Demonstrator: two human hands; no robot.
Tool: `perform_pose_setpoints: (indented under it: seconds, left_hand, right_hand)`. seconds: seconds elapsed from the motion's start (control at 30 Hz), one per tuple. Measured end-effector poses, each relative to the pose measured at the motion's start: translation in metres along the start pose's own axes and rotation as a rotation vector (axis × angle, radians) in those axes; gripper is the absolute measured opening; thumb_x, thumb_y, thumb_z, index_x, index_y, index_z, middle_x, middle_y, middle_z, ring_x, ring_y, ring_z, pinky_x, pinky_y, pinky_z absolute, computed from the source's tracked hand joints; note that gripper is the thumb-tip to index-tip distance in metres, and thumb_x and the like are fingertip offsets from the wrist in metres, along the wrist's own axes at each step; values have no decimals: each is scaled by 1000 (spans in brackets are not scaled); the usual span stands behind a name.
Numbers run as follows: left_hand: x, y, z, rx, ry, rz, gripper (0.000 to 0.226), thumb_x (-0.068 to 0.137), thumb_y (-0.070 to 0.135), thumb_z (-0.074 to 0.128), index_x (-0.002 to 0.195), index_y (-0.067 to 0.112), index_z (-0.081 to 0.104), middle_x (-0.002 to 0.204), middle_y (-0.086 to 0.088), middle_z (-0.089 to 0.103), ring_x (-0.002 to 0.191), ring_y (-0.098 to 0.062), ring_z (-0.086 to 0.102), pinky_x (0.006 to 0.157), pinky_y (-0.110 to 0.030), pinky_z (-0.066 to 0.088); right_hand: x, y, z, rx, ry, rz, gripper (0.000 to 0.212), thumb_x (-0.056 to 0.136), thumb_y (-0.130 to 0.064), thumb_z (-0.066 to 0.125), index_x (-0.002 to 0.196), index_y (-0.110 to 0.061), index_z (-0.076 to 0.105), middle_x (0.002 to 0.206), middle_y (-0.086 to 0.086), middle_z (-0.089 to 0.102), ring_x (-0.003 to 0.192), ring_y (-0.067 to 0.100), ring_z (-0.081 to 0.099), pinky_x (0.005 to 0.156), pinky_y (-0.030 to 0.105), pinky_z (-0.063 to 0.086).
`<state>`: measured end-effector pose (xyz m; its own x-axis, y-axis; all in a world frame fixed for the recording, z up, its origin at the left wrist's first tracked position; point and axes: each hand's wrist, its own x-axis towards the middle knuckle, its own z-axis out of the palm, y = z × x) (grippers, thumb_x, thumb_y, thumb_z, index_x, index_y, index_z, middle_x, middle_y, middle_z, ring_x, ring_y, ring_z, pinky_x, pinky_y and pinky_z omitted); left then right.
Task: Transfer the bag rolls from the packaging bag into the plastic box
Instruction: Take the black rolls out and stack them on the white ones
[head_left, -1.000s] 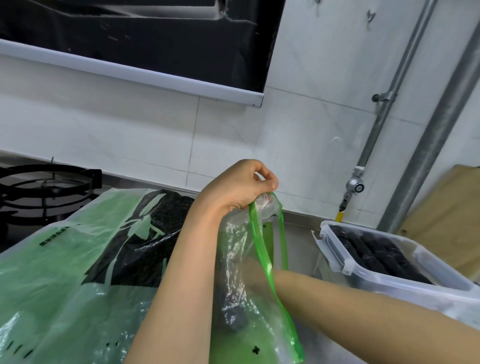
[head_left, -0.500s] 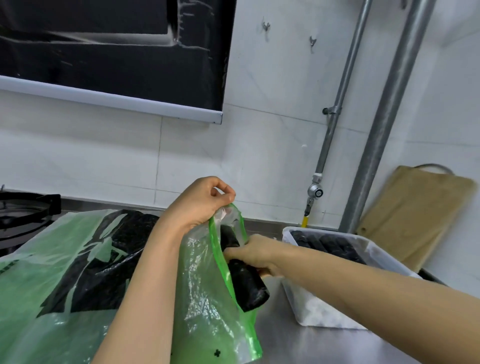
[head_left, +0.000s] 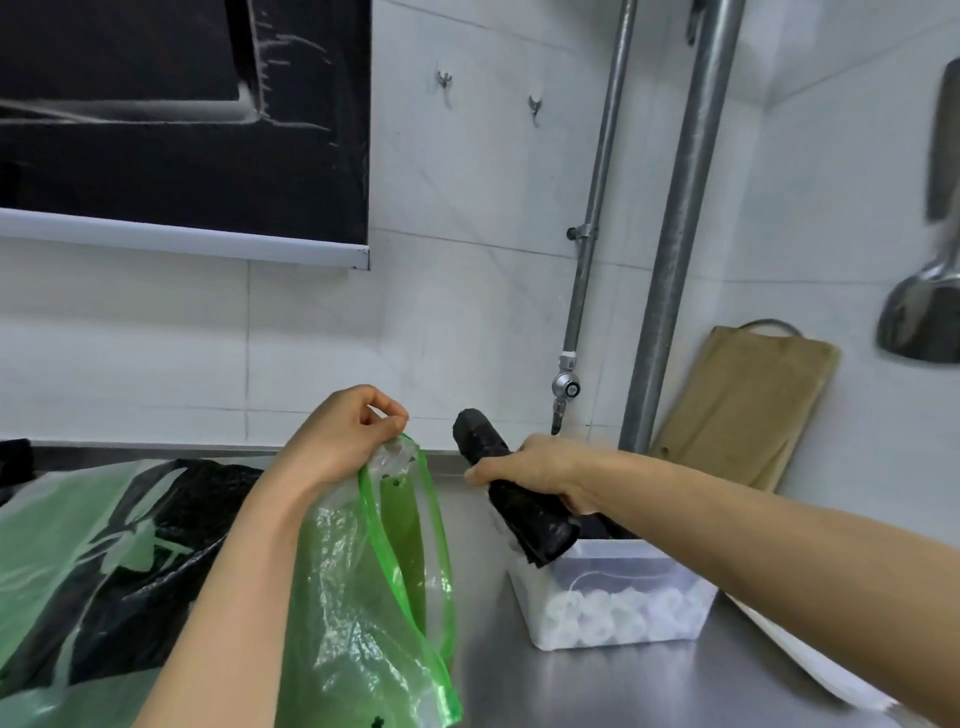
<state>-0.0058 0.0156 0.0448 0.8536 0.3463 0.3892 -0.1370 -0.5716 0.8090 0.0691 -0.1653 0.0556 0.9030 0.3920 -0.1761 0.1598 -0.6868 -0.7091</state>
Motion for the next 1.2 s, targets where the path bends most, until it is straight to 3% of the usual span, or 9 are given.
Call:
perform_pose_setpoints:
  seconds: [0.13, 0.2, 0.37, 0.53, 0.63, 0.8, 0.97, 1.1, 1.2]
  left_hand:
    - [1, 0, 4, 5, -27, -7, 5, 91, 16, 57, 92, 15, 62, 84, -17, 69, 29, -1, 36, 47, -25, 26]
    - [1, 0, 6, 11, -29, -6, 6, 91, 15, 57, 94, 13, 62, 87, -21, 69, 29, -1, 37, 46, -25, 25]
    - [2, -2, 8, 33, -36, -8, 10, 91, 16, 57, 97, 11, 63, 93, -26, 67, 30, -1, 38, 48, -26, 27]
    - [3, -3, 10, 59, -21, -7, 9, 91, 18, 57, 95, 14, 63, 92, -25, 68, 37, -4, 34, 48, -25, 28]
    - [3, -2, 10, 66, -12, -3, 9, 91, 18, 57, 95, 14, 63, 92, -25, 68, 30, -3, 34, 47, -25, 27]
    - [3, -2, 11, 95, -23, 4, 12, 92, 19, 56, 99, 12, 63, 93, -25, 68, 29, -3, 36, 47, -25, 26]
    - [4, -4, 13, 93, -35, 5, 8, 91, 20, 57, 94, 16, 63, 92, -23, 68, 60, -17, 48, 57, -28, 33]
    - [4, -6, 13, 79, -43, 2, 6, 90, 20, 58, 92, 18, 63, 94, -24, 68, 75, -25, 56, 67, -30, 36]
    - [5, -8, 14, 87, -54, -9, 7, 90, 21, 58, 93, 18, 63, 94, -21, 69, 85, -39, 62, 70, -31, 37]
  right_hand:
    - [-1, 6, -28, -17, 40, 50, 55, 76, -42, 72, 113, -4, 58, 97, 13, 62, 93, 31, 66, 87, 40, 54]
    - [0, 10, -40, -22, 64, 85, 51, 78, -40, 71, 112, -5, 56, 92, 12, 63, 85, 29, 66, 74, 36, 56]
    - [0, 20, -73, -28, 130, 129, 33, 86, -36, 66, 77, -9, 50, 68, 5, 56, 56, 17, 55, 47, 22, 45]
    - [11, 38, -96, 7, 229, 165, 47, 84, -53, 61, 87, -8, 51, 81, 10, 57, 68, 23, 57, 60, 28, 48]
    - [19, 52, -107, 9, 279, 191, 49, 87, -52, 57, 101, -5, 54, 79, 11, 56, 63, 23, 55, 56, 26, 46]
    - [24, 71, -118, -141, 353, 209, 60, 87, -50, 57, 122, 0, 54, 100, 13, 55, 84, 29, 56, 73, 30, 43]
    - [28, 86, -118, -320, 382, 239, 60, 85, -47, 61, 121, 1, 55, 100, 11, 53, 86, 25, 51, 72, 28, 39]
    - [33, 97, -112, -409, 366, 259, 66, 82, -48, 65, 124, 1, 52, 117, 14, 59, 89, 25, 51, 73, 27, 42]
    - [36, 102, -109, -509, 352, 253, 60, 83, -51, 63, 116, -2, 54, 105, 10, 57, 88, 23, 51, 74, 27, 42]
